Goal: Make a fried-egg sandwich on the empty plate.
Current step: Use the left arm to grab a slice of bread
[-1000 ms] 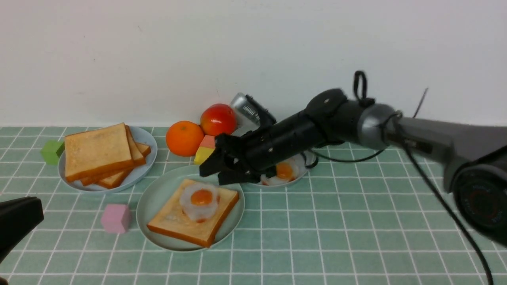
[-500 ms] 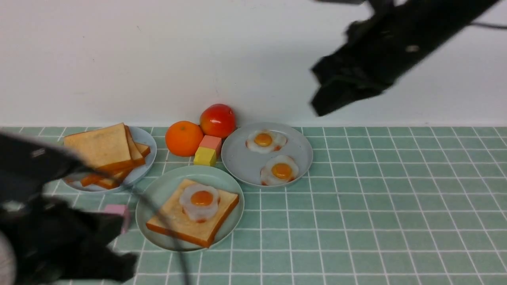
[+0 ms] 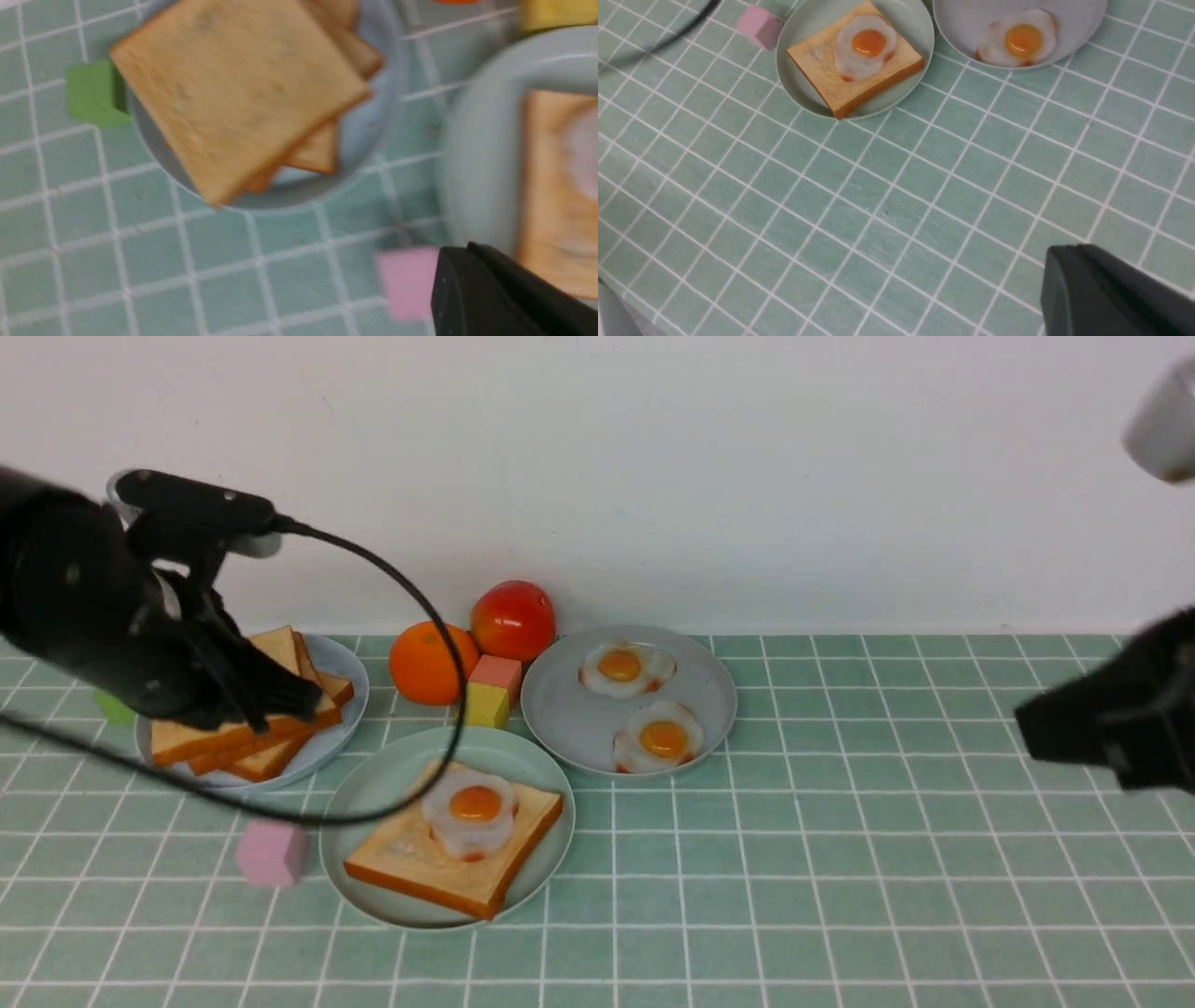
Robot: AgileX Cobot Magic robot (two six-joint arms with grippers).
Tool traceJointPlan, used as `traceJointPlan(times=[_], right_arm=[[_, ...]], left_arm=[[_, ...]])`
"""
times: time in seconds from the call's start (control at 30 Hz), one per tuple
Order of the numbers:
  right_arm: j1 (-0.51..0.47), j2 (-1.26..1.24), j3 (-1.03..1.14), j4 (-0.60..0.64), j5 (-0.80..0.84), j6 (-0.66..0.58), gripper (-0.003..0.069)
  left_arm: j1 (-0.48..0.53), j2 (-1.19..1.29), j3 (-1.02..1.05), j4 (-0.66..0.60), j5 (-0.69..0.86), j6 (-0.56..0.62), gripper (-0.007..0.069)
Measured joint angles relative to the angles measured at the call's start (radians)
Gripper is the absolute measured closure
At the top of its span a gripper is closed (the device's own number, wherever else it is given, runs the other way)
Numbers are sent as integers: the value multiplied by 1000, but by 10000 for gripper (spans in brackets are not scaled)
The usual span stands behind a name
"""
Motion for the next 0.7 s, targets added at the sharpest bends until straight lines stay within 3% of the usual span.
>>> traceJointPlan(times=[0.23, 0.37, 0.4, 0.43, 0.57, 0.6, 0.7], right_arm=[[0, -14, 8, -1, 12, -13, 644], [0, -14, 8, -1, 14, -14, 640], [0, -14, 8, 0, 15, -14, 638], [0, -14, 8, 0, 15, -14, 638], [0, -14, 8, 0, 15, -14, 634], [0, -14, 8, 0, 15, -14, 634], [0, -14, 8, 7, 15, -14, 627]], left_arm=[[157, 226, -207, -191, 85, 466, 637], [175, 297, -256, -222, 99, 625, 602], [175, 322, -265, -231, 92, 703, 558], [175, 325, -266, -231, 90, 703, 552], [175, 379, -273, -257, 36, 865, 352], [175, 381, -273, -257, 33, 869, 352], [175, 411, -273, -257, -23, 914, 244]])
